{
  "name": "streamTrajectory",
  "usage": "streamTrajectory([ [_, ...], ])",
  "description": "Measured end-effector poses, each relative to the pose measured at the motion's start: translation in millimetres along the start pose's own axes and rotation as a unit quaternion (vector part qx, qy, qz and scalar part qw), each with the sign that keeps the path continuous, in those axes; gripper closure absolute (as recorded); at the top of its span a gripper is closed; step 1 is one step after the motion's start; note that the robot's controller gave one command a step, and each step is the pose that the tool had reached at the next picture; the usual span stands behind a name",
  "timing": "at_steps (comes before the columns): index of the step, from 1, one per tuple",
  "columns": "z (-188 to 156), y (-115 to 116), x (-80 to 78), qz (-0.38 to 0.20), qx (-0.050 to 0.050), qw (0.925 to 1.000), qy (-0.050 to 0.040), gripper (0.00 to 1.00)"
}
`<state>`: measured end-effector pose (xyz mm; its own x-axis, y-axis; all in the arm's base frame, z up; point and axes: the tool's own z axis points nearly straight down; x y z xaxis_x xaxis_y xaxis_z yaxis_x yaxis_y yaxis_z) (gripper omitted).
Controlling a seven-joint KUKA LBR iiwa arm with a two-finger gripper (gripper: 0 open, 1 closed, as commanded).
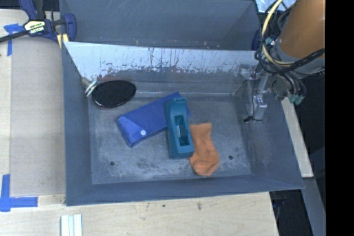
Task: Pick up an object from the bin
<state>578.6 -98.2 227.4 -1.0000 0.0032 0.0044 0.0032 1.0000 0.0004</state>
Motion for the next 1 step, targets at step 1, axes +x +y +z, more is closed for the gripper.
streamTrajectory([
  [1, -5.0, 0.4, -1.4, -0.001, 0.001, 1.0, -0.0042, 0.0],
])
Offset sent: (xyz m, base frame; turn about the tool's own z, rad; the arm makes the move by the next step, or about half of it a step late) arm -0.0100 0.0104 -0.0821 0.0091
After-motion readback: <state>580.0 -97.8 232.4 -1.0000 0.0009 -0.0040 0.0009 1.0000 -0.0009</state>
